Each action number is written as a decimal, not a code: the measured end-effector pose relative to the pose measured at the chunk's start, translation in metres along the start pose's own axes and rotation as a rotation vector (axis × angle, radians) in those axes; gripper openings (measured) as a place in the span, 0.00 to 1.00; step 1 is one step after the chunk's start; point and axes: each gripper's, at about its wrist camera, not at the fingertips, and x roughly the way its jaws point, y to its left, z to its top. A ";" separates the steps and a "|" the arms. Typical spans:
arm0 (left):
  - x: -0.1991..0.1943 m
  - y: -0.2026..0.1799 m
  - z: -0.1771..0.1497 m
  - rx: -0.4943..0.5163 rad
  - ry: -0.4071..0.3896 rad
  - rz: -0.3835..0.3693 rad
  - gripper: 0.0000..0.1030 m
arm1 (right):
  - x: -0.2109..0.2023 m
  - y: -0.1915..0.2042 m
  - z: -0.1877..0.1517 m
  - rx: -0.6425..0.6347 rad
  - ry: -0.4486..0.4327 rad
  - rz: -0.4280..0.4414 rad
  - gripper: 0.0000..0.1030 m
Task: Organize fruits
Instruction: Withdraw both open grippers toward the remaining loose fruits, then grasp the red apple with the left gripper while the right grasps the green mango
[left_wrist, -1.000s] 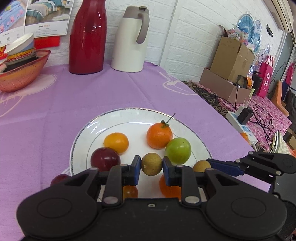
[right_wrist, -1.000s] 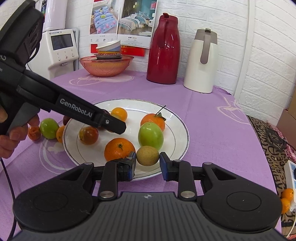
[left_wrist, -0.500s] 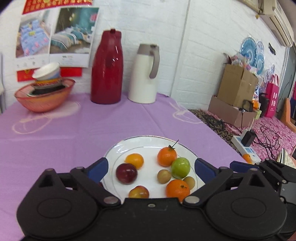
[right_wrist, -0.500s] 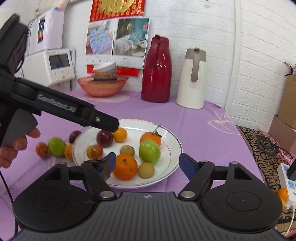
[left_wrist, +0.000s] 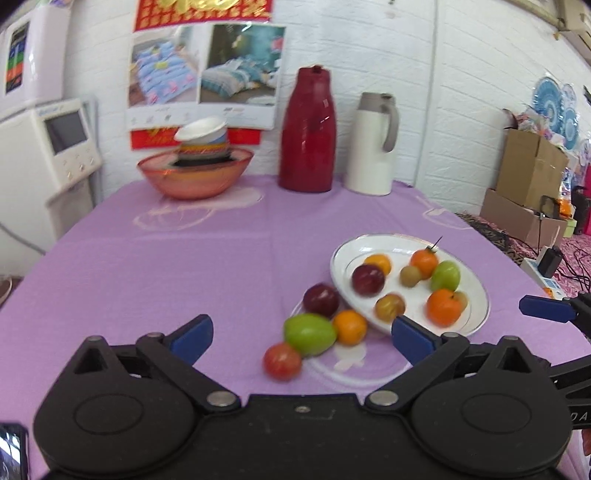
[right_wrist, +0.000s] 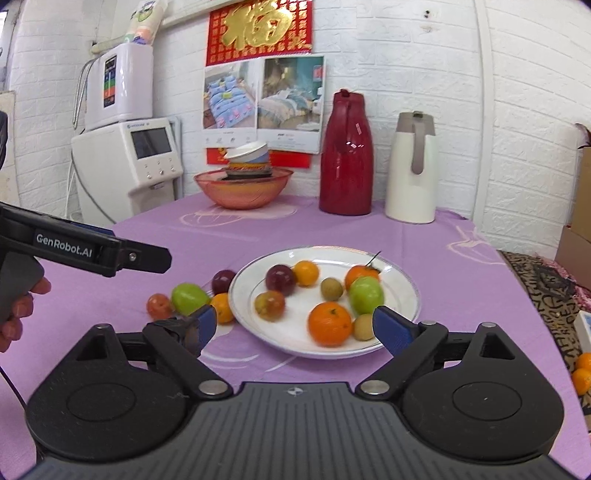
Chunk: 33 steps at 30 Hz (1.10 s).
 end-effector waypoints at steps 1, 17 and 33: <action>-0.001 0.006 -0.005 -0.015 0.012 0.000 1.00 | 0.002 0.004 -0.002 -0.007 0.011 0.009 1.00; 0.007 0.032 -0.030 -0.021 0.040 0.017 1.00 | 0.029 0.035 -0.001 0.050 0.081 0.054 1.00; 0.058 0.031 -0.019 0.045 0.123 -0.109 1.00 | 0.057 0.044 0.004 0.147 0.148 0.068 1.00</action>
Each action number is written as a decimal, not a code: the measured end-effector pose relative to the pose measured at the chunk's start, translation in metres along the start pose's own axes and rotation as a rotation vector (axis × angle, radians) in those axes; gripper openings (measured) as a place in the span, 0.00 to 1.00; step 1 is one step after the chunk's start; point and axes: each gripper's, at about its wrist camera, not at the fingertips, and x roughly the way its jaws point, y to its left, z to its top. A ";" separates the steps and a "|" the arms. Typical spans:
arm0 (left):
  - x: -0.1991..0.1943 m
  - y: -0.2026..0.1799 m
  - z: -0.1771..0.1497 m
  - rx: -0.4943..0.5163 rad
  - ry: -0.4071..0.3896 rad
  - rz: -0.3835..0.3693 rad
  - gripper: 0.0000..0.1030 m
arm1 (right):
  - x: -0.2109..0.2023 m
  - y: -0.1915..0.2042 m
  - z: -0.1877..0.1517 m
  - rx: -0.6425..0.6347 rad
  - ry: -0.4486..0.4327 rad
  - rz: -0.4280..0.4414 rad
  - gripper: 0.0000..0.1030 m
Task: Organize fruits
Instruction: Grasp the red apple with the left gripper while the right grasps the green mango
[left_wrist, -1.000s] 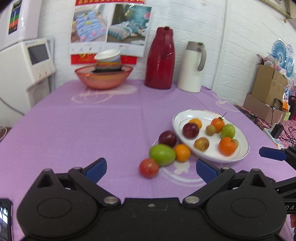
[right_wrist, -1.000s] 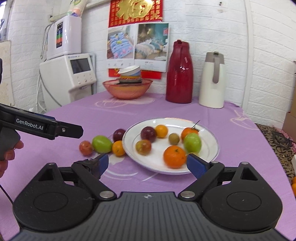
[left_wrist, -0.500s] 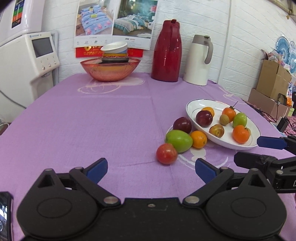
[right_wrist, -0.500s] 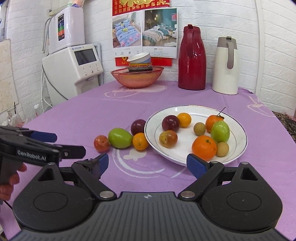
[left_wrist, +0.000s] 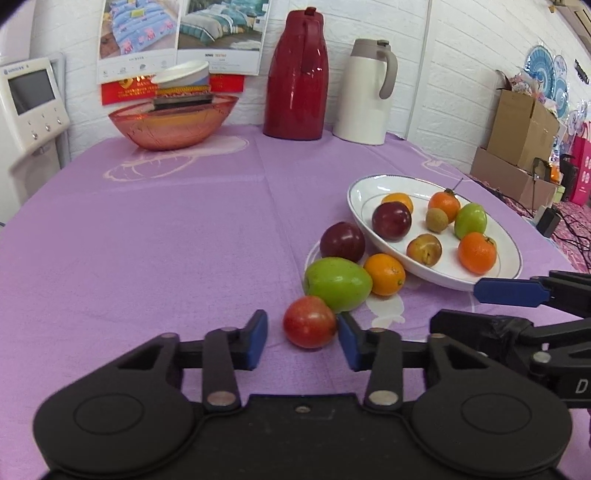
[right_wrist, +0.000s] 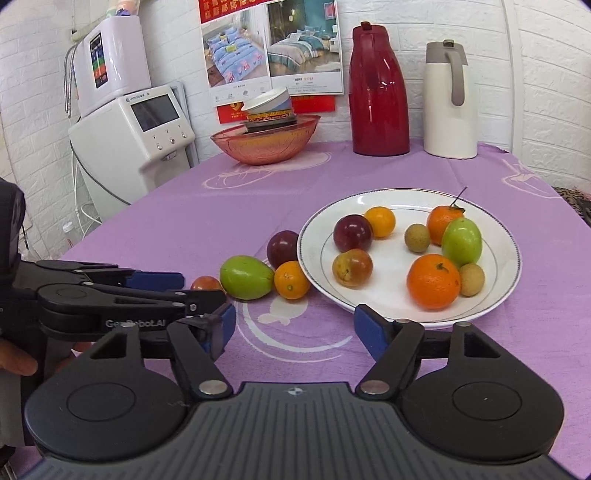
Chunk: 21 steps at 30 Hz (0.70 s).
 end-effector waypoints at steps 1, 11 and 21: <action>0.000 0.001 0.000 -0.004 0.002 -0.006 1.00 | 0.002 0.001 0.000 0.001 0.003 -0.001 1.00; -0.018 0.028 -0.003 -0.036 -0.024 0.038 1.00 | 0.024 0.013 0.000 0.013 0.056 -0.018 0.75; -0.028 0.048 -0.004 -0.070 -0.037 0.039 1.00 | 0.040 0.037 0.011 0.002 0.062 0.005 0.74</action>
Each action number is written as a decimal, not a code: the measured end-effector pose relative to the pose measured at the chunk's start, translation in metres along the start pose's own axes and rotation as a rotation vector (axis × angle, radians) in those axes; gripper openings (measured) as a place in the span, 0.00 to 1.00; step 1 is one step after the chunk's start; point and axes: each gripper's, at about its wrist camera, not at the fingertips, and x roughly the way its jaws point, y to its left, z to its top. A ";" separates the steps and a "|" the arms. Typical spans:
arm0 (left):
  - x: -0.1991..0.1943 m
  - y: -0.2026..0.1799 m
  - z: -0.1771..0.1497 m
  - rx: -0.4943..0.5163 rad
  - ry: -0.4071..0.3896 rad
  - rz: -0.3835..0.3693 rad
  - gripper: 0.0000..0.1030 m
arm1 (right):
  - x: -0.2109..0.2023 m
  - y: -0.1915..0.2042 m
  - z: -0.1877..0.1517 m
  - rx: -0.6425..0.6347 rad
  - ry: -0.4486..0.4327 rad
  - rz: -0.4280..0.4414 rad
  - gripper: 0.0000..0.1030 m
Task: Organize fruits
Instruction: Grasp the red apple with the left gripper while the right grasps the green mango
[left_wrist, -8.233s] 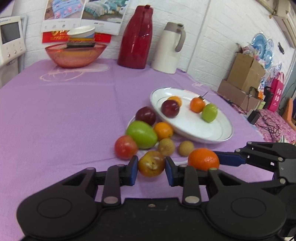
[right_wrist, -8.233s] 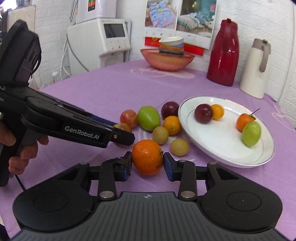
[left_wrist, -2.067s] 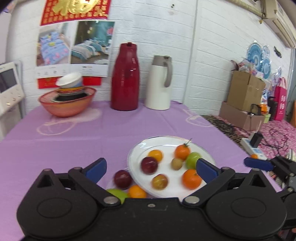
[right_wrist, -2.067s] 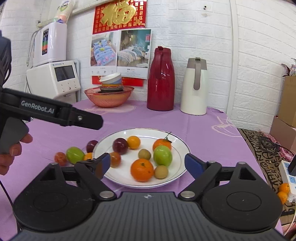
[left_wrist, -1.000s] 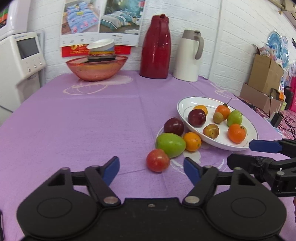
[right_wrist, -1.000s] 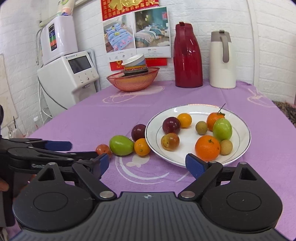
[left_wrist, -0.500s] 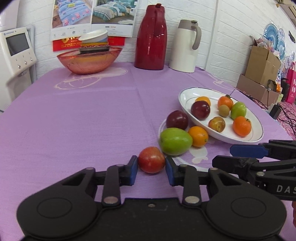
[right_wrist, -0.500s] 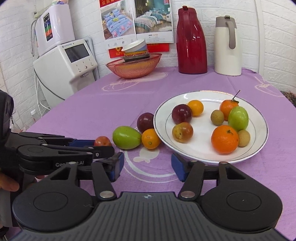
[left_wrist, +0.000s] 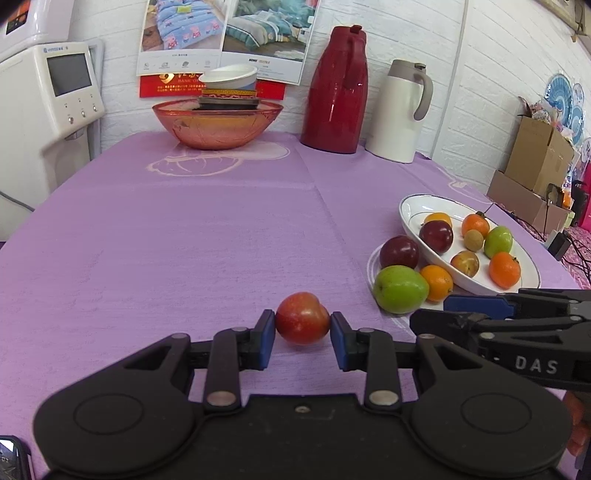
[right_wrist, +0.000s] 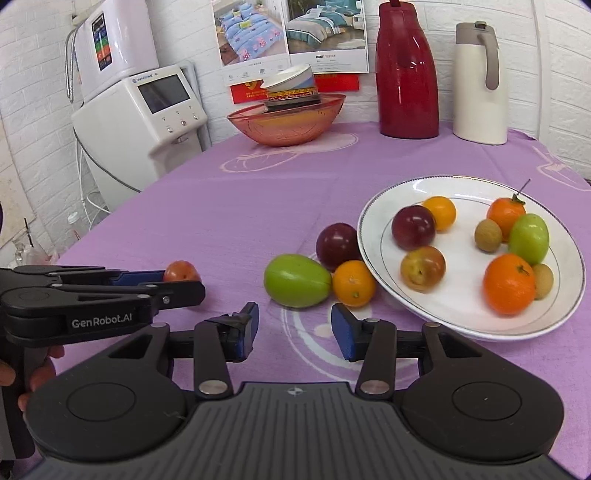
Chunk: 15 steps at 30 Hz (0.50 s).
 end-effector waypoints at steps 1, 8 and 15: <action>0.000 0.001 0.000 -0.002 0.001 0.001 1.00 | 0.003 0.001 0.001 0.005 0.002 -0.010 0.74; -0.001 0.016 -0.001 -0.024 0.002 0.015 1.00 | 0.021 0.005 0.007 0.032 0.010 -0.035 0.77; 0.001 0.031 0.001 -0.041 0.004 0.033 1.00 | 0.035 0.014 0.013 -0.009 -0.004 -0.052 0.84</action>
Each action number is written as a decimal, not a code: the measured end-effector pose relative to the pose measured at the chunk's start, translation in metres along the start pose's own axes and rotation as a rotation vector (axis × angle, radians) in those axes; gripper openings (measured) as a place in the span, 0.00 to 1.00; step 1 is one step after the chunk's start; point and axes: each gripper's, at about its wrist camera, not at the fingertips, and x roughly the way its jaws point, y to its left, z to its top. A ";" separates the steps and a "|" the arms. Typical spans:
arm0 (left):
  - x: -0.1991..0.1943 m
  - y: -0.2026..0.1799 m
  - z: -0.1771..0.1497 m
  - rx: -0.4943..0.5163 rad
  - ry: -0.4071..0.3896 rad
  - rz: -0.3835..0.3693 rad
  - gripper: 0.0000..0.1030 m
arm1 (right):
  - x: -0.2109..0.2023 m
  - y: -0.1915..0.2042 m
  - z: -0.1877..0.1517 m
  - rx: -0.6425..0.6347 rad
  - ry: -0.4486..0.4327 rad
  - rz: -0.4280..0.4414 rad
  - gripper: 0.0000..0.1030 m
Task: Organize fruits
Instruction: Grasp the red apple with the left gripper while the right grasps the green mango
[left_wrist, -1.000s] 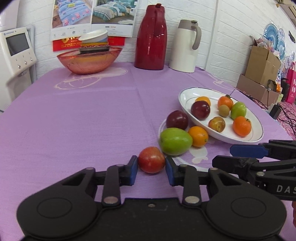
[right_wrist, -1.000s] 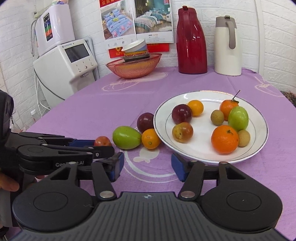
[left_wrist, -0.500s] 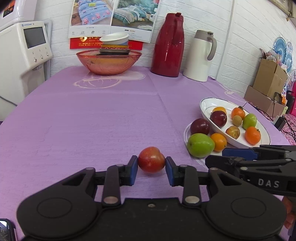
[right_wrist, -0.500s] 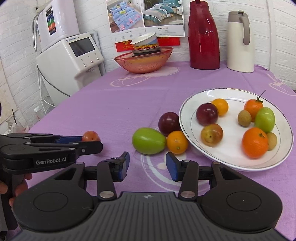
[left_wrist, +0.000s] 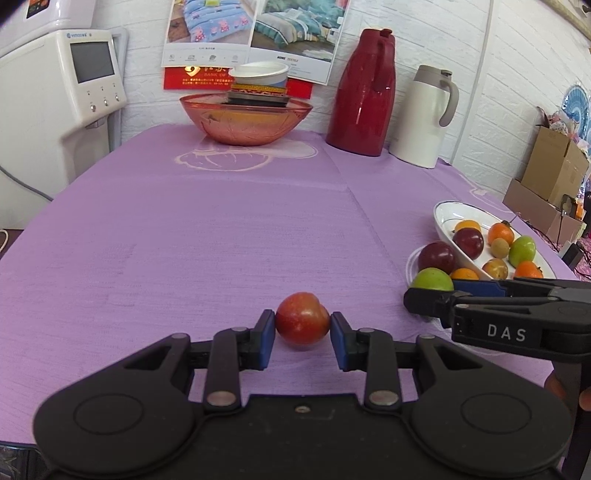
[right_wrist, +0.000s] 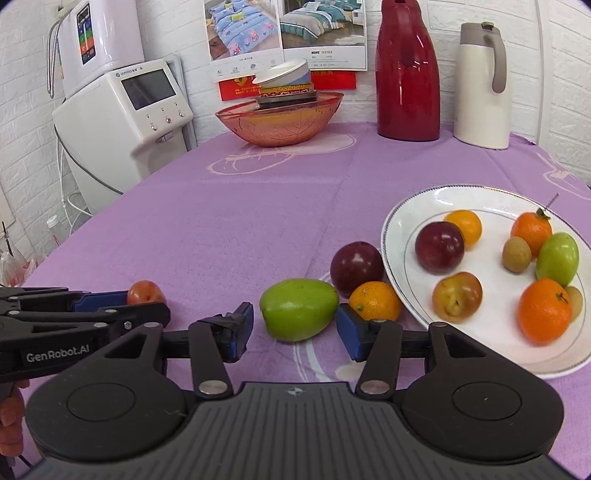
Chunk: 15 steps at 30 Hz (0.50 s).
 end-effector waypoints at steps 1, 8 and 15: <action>0.000 0.001 0.000 -0.001 0.001 0.002 1.00 | 0.002 0.001 0.001 -0.008 0.000 0.000 0.84; 0.006 0.005 0.001 -0.012 0.013 -0.001 1.00 | 0.009 0.003 0.002 -0.015 0.011 0.004 0.83; 0.008 0.001 0.003 -0.006 0.018 0.017 1.00 | 0.007 0.000 0.000 0.001 0.017 0.013 0.69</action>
